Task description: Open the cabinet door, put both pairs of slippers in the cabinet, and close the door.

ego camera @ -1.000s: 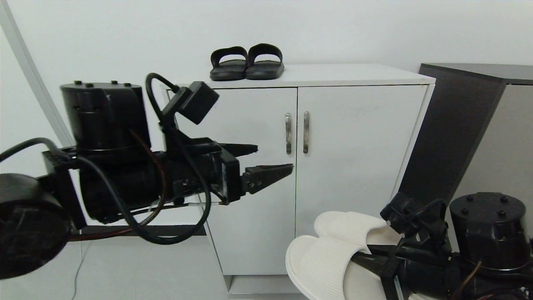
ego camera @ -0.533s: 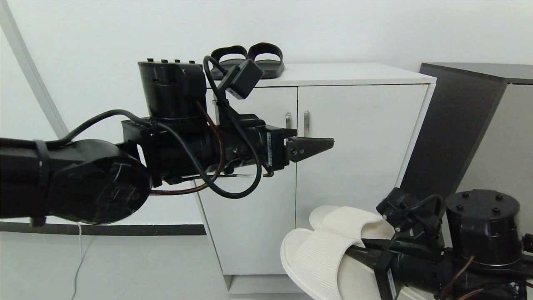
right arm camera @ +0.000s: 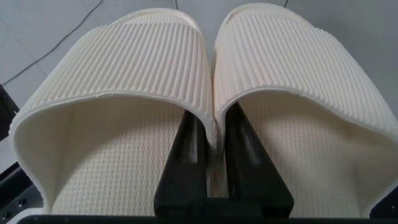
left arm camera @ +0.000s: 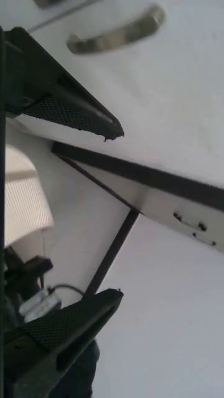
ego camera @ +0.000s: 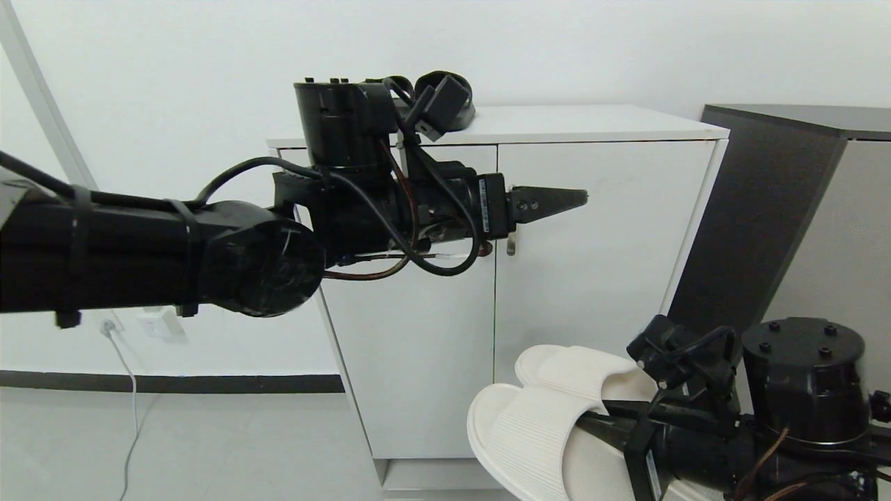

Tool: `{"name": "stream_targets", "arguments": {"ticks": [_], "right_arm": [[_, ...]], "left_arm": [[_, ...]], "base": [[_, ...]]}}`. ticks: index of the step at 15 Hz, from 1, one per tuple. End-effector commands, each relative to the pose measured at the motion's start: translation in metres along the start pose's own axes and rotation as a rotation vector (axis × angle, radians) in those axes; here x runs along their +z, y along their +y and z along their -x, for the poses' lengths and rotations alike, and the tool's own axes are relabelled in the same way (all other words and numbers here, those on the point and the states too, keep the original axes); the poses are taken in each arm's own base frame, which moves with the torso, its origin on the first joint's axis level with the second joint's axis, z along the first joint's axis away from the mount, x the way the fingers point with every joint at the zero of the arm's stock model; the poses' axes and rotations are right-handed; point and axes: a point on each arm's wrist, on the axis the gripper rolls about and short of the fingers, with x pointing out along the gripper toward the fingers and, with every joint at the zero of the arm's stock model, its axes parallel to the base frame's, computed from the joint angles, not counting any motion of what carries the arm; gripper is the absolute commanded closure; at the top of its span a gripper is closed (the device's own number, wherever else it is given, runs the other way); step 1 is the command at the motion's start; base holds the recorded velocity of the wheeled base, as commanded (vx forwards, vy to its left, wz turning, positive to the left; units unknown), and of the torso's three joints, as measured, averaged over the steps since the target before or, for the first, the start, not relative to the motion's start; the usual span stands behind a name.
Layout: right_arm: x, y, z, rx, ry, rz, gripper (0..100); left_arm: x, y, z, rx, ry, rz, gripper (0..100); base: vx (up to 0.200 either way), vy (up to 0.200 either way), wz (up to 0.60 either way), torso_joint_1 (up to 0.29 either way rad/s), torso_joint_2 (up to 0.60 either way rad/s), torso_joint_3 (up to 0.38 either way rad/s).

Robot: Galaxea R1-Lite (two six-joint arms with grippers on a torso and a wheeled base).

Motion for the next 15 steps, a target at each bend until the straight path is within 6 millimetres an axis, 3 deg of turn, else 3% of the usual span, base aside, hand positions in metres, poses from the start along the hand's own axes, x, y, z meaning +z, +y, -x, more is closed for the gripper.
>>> {"name": "stream_targets", "arguments": {"ticks": [1, 5, 15], "right_arm": [[0.000, 0.000, 0.000, 0.001, 0.001, 0.001, 100], [0.000, 0.000, -0.001, 0.001, 0.003, 0.002, 100], [-0.004, 0.000, -0.002, 0.004, 0.018, 0.002, 100]], "left_arm": [[-0.009, 0.018, -0.003, 0.038, 0.025, 0.024, 0], [-0.006, 0.034, 0.005, 0.083, 0.034, 0.062, 0], [-0.015, 0.069, -0.024, 0.178, 0.027, 0.069, 0]], "base": [[0.000, 0.000, 0.00, 0.000, 0.00, 0.000], [0.000, 0.000, 0.00, 0.000, 0.00, 0.000], [0.000, 0.000, 0.00, 0.000, 0.00, 0.000]]}}
